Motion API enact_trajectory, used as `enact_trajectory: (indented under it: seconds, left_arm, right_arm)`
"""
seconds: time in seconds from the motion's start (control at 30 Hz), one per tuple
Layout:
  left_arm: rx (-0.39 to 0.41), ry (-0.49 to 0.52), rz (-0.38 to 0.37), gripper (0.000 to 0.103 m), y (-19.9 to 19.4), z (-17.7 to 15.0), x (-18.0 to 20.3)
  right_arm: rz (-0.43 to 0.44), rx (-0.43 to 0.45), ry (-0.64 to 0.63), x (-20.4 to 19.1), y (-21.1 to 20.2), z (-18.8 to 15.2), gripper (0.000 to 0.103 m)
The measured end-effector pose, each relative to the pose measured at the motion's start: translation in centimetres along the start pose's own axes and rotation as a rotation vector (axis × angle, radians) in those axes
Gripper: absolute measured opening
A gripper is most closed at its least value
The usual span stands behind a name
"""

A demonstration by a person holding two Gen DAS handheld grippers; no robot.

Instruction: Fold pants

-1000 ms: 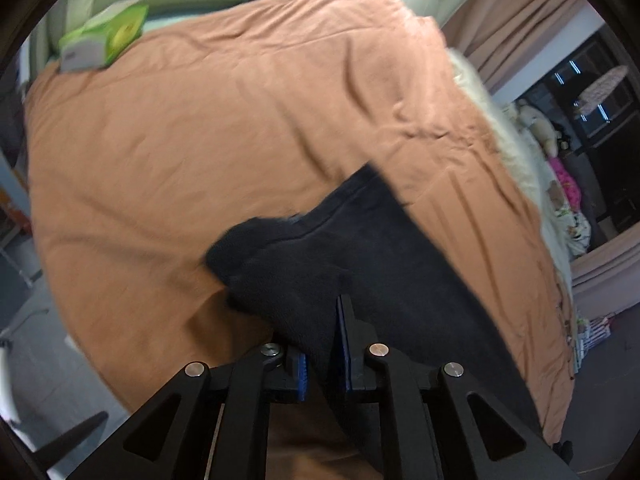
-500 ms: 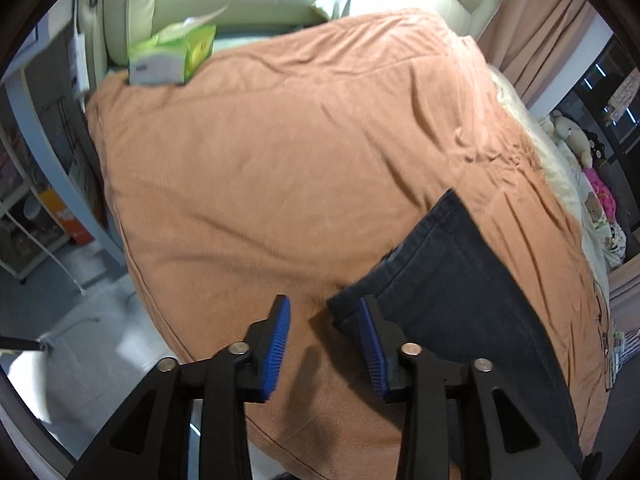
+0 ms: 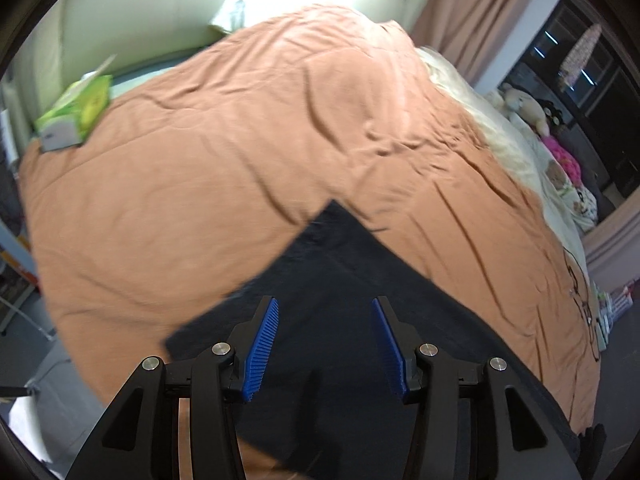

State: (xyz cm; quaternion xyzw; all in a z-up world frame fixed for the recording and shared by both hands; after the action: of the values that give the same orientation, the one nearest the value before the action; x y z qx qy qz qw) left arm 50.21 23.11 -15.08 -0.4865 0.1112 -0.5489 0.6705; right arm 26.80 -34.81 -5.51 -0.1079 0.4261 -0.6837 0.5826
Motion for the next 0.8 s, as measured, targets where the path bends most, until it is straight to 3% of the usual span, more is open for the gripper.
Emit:
enact_trajectory:
  seconds: [0.27,0.8]
  left_arm:
    - [-0.065,0.024,-0.042,0.051,4.1,-0.1,6.3]
    - [-0.201,0.067,-0.077,0.051,10.9,-3.9,15.8]
  right_arm:
    - [0.044,-0.017,-0.218,-4.5,6.2,3.7,0.068]
    - [0.092,-0.125,-0.561,-13.7,16.7,5.1,0.068]
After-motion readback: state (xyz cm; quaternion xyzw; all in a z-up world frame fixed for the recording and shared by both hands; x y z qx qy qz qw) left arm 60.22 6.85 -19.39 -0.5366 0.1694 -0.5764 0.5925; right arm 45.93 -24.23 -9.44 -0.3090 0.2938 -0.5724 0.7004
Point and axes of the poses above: each gripper's, at about its wrist camera, not at the fingertips, and y roughly the way its jaws point, x to its right, z to its top, the point moved 9 cm from there along y, roughly the way its jaws point, and after that the axes turned 2 degrees about -z, right-handed, at the moved point
